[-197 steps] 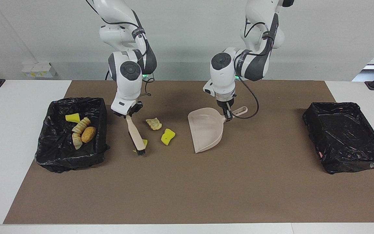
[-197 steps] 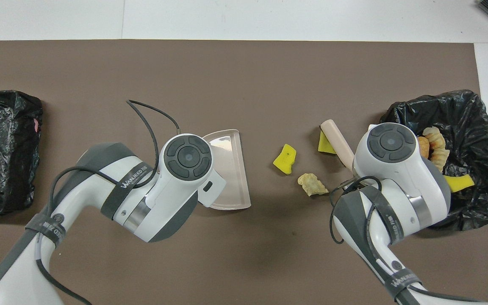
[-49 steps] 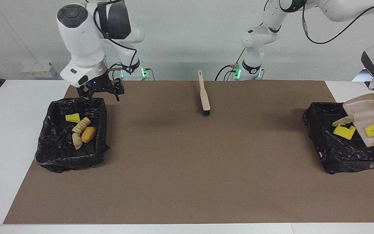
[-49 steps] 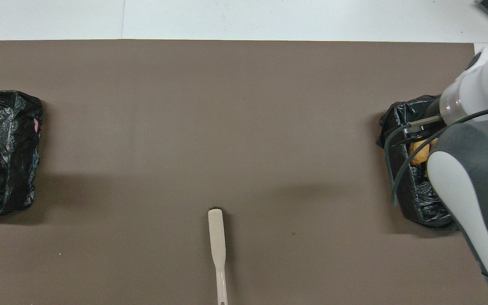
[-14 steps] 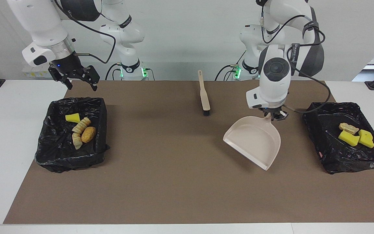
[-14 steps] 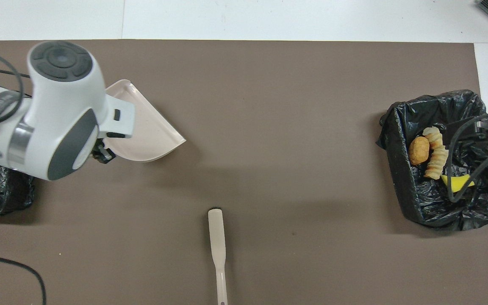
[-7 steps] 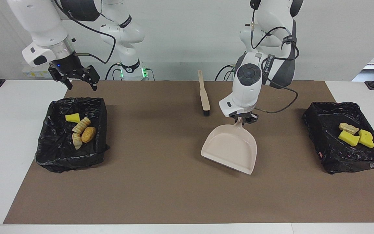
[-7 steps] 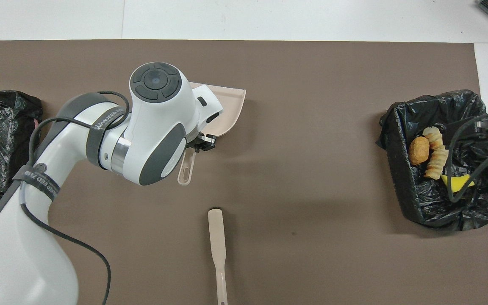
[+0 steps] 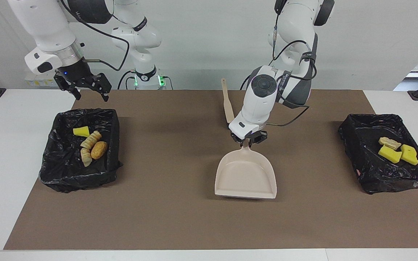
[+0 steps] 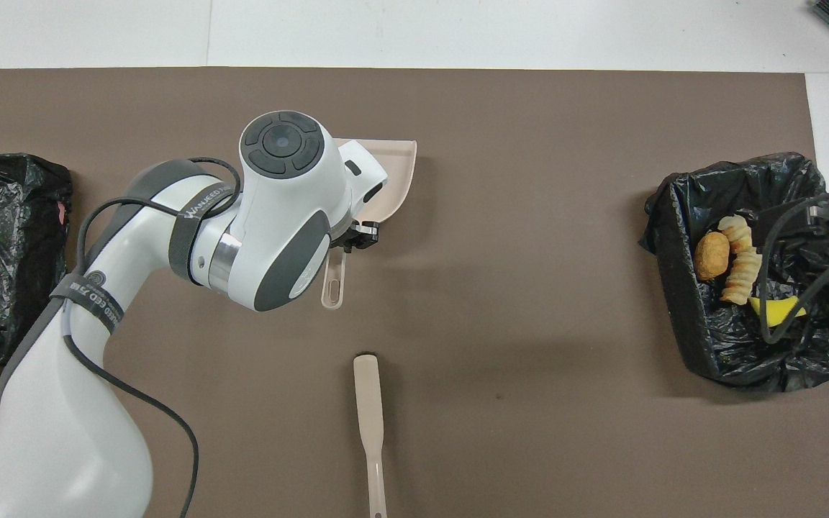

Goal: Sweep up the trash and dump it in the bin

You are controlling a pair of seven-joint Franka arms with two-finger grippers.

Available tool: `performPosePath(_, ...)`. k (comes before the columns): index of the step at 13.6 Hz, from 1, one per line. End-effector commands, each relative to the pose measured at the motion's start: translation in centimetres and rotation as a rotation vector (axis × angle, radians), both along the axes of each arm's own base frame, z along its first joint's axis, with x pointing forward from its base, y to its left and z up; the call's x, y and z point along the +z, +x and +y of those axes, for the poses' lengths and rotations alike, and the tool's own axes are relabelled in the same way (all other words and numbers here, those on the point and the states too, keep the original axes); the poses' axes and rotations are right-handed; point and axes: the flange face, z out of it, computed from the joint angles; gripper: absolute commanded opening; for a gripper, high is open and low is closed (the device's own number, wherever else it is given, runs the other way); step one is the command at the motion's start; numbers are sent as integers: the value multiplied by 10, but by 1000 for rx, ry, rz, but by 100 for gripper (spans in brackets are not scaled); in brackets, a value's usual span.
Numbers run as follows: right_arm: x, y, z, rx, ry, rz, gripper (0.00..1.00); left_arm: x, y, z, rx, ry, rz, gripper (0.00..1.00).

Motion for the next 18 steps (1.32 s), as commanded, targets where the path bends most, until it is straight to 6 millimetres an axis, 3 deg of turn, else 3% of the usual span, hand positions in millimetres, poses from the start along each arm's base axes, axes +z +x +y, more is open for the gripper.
performPosePath(1, 0, -5, 0, -16, 18, -9, 100, -29, 2, -22, 67, 3, 11, 0)
performPosePath(2, 0, -4, 0, -16, 18, -9, 100, -29, 2, -20, 73, 3, 19, 5)
performPosePath(3, -1, -4, 0, -16, 18, -7, 100, -29, 2, -21, 71, 5, 19, 32)
performPosePath(4, -1, -4, 0, -16, 18, -6, 100, -26, 3, -19, 74, 5, 17, 84)
performPosePath(5, 0, -4, 0, -16, 18, -9, 100, -20, 3, -17, 70, 8, 6, 100)
performPosePath(6, -1, -4, 0, -16, 18, -6, 100, -14, 3, -15, 66, 13, -7, 100)
performPosePath(8, -1, -4, 0, -16, 18, -6, 100, 21, 4, 7, 78, 7, -48, 100)
performPosePath(10, 0, -5, 0, -16, 18, -9, 100, 38, 12, 47, 68, 18, -39, 100)
performPosePath(11, -1, -4, 0, -16, 18, -6, 100, 56, 14, 84, 29, 17, -48, 100)
performPosePath(14, 0, -4, 0, -16, 18, -9, 100, 99, -12, 160, -38, 11, -71, 100)
performPosePath(18, 0, -5, 0, -16, 18, -9, 100, 180, -44, 208, -98, 11, -71, 100)
